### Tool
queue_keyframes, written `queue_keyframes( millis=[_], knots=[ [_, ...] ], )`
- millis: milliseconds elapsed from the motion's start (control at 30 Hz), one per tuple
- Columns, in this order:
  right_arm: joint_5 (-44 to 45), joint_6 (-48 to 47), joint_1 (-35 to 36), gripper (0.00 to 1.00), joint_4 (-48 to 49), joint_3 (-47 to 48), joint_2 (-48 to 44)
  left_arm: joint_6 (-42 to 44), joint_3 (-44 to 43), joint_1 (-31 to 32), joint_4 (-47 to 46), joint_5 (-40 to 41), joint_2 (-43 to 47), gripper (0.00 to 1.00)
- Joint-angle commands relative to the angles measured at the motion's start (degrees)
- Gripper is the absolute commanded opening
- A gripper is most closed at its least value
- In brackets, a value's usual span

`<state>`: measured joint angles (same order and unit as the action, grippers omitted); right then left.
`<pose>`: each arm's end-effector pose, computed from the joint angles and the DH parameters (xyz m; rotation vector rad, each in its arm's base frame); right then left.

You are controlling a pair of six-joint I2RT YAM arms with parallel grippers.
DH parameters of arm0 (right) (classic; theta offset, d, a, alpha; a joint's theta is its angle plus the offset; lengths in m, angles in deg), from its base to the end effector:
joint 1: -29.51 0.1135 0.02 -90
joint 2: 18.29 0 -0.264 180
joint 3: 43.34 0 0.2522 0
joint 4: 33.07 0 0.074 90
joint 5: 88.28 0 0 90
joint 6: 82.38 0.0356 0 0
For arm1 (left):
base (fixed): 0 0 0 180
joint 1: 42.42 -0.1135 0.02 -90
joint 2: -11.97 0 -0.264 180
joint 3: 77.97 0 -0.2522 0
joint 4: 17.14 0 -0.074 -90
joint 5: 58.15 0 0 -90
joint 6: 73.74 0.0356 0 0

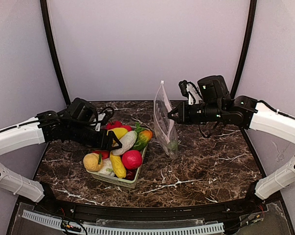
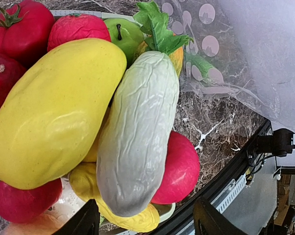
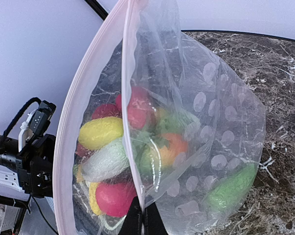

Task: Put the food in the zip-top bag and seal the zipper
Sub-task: Pick up the fake vegetable from the bin.

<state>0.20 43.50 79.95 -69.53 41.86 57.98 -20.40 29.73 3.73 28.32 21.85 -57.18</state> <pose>0.1927 0.2347 0.3585 -0.2954 2.1732 0.9310 0.1746 -0.1907 0.3007 0.3009 2.4652 -0.8883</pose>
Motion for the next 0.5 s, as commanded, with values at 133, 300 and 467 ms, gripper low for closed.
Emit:
queue_keyframes(
  millis=[133,300,467],
  knots=[
    [-0.32,-0.43,-0.49,0.00,1.27,-0.29,-0.03,-2.50,4.10,0.34,-3.33,0.03,0.25,0.65],
    [-0.09,-0.27,-0.51,0.00,1.29,-0.68,-0.45,-2.60,4.43,0.34,-4.76,0.85,-0.45,0.63],
    [0.02,-0.35,-0.51,0.00,1.25,-0.78,-0.52,-2.44,5.00,0.34,-6.08,1.28,-0.91,0.60]
  ],
)
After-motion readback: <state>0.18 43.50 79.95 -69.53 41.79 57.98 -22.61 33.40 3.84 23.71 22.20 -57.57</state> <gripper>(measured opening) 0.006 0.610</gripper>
